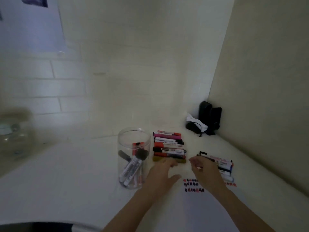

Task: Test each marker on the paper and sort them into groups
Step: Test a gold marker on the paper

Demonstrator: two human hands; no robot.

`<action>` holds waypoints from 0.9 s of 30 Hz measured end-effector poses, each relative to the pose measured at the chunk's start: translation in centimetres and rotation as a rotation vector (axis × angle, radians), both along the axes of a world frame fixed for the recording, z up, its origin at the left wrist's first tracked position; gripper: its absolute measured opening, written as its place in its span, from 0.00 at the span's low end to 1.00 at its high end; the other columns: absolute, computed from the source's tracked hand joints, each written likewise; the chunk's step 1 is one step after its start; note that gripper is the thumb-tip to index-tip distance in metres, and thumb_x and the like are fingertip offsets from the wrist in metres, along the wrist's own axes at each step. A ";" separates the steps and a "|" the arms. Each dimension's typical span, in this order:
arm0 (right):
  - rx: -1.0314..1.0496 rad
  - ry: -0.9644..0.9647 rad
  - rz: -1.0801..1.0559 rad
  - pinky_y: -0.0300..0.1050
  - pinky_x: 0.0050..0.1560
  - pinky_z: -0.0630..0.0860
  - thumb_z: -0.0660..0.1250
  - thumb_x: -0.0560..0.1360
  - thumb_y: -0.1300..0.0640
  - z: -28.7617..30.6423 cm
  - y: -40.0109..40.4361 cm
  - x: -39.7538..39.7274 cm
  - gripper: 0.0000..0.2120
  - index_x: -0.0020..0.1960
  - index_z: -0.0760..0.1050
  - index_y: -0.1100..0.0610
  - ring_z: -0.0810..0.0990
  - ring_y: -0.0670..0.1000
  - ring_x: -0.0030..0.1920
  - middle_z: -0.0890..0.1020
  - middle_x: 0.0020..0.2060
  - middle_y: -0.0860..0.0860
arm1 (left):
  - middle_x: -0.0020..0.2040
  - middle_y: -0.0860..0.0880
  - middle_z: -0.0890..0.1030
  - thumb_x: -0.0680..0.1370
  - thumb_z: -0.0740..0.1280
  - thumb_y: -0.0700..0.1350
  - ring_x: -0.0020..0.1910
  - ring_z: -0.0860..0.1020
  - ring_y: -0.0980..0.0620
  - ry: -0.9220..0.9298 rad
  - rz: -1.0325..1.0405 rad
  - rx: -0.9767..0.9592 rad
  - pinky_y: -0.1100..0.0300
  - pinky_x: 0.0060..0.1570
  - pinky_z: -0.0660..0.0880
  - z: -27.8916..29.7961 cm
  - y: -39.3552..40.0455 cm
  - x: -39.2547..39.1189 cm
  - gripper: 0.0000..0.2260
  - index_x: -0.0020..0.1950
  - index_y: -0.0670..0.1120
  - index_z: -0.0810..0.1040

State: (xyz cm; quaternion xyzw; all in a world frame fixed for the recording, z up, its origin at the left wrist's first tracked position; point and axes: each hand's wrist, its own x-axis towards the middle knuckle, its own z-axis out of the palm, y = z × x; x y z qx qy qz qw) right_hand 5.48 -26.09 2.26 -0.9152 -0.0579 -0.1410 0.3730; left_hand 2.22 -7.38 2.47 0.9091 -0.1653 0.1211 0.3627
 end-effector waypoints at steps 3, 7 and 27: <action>-0.153 -0.030 0.069 0.31 0.55 0.69 0.66 0.77 0.64 -0.5 -0.3 1.0 0.13 0.60 0.78 0.55 0.76 0.41 0.51 0.79 0.52 0.46 | 0.53 0.58 0.75 0.74 0.70 0.54 0.50 0.72 0.61 0.071 0.067 -0.079 0.73 0.50 0.69 -3.9 -0.2 0.5 0.13 0.56 0.54 0.73; -0.288 -0.157 0.145 0.33 0.57 0.69 0.68 0.76 0.62 -1.0 1.1 3.1 0.14 0.61 0.78 0.55 0.78 0.45 0.52 0.80 0.56 0.49 | 0.49 0.59 0.74 0.72 0.71 0.56 0.48 0.72 0.61 0.005 0.054 -0.094 0.73 0.48 0.69 -5.4 -0.1 1.3 0.14 0.53 0.54 0.74; -0.741 0.003 0.149 0.49 0.57 0.62 0.60 0.80 0.45 -1.2 2.2 3.7 0.13 0.61 0.72 0.48 0.66 0.52 0.60 0.71 0.58 0.49 | 0.47 0.60 0.76 0.69 0.75 0.51 0.47 0.74 0.62 -0.084 0.010 -0.241 0.71 0.47 0.72 -6.7 0.5 1.8 0.12 0.49 0.51 0.77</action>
